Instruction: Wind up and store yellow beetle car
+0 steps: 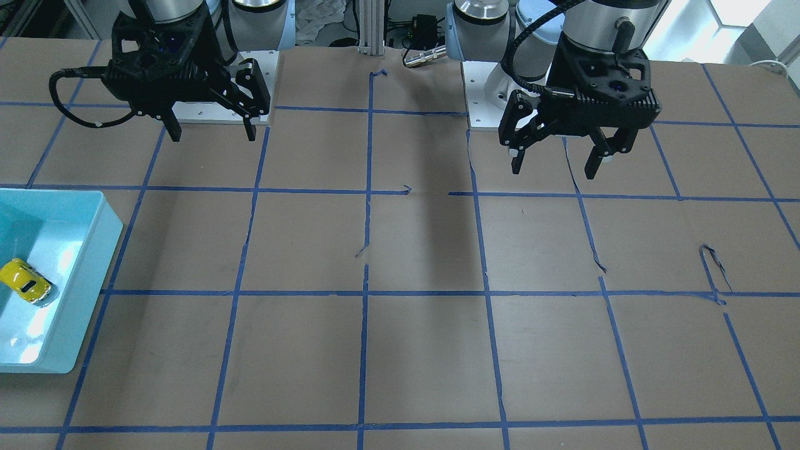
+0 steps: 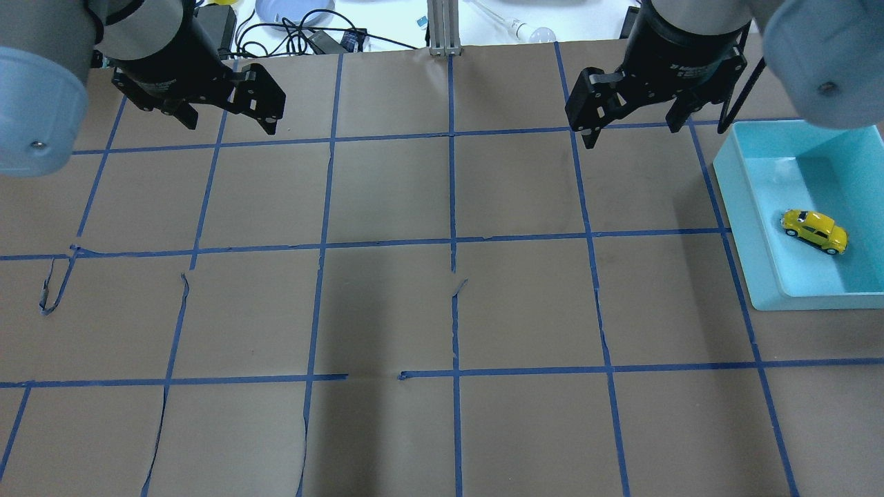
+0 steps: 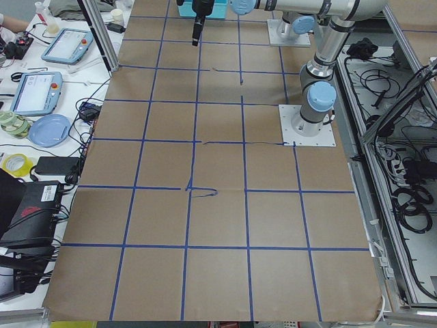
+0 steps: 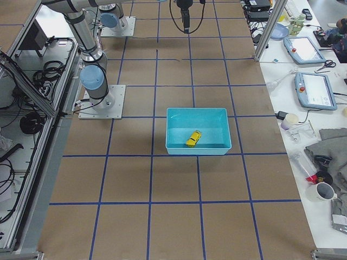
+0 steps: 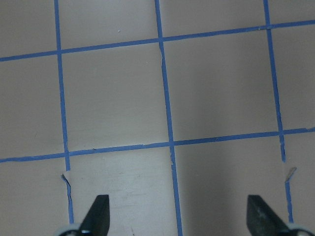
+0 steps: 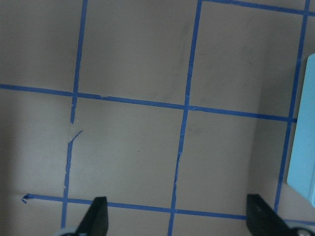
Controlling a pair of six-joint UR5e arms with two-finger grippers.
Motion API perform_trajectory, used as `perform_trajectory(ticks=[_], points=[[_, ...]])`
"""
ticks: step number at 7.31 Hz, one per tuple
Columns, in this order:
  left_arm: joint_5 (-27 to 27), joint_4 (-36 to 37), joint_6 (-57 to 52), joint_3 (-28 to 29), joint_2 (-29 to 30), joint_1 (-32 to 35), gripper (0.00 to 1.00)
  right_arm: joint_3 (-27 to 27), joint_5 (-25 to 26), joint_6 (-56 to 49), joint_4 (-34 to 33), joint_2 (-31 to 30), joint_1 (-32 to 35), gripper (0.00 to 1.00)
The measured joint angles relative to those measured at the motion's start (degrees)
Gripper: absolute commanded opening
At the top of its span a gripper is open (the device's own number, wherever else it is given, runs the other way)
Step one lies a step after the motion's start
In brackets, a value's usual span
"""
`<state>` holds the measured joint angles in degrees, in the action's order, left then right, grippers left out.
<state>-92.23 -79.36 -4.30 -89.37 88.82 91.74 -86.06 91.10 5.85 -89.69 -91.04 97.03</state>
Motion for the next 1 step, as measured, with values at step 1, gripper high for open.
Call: perform_trajectory(ticks=[1], points=[[0.03,0.17,-0.11,0.00,0.02,-0.05,0.99,-0.03,-0.07,1.97,0.03,0.04,0.30,1.00]])
